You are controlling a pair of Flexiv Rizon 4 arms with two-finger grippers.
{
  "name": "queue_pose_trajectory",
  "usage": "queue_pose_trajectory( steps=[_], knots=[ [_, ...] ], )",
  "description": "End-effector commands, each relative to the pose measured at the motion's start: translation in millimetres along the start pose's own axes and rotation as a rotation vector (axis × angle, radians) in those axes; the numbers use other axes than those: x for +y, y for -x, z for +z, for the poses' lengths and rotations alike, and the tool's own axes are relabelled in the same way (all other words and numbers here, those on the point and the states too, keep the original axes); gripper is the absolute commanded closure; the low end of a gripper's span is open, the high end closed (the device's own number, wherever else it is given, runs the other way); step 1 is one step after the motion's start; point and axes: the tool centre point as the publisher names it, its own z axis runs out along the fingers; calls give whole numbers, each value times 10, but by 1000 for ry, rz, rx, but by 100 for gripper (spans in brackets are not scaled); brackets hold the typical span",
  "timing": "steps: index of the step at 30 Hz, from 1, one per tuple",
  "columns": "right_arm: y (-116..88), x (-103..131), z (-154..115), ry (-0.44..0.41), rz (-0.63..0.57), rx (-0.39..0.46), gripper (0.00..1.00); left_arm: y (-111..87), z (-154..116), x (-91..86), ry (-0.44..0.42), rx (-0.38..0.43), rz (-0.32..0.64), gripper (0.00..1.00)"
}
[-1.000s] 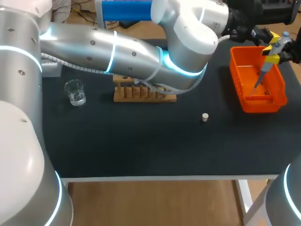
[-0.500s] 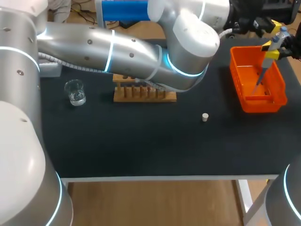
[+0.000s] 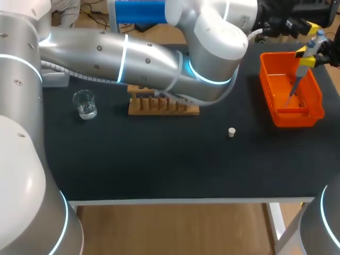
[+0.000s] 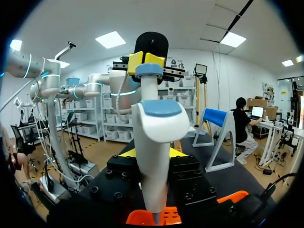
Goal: Invert the test tube, pick up the pipette, mount the tip to pipette, aspirate from beaker and dispense into the tube, eject the tip, return the pipette, and cap with the stopper.
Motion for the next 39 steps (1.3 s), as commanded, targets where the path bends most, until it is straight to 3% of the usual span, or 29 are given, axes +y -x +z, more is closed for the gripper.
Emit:
queue_pose_trajectory(
  steps=[1, 30, 39],
  knots=[
    [3, 8, -15, -2, 0, 3, 100, 12, 38, 57, -111, 11, -33, 100],
    [3, 8, -15, -2, 0, 3, 100, 57, 138, 357, -33, -8, -14, 100],
    [3, 8, -15, -2, 0, 3, 100, 86, 172, 457, 36, -20, -9, 100]
  ],
)
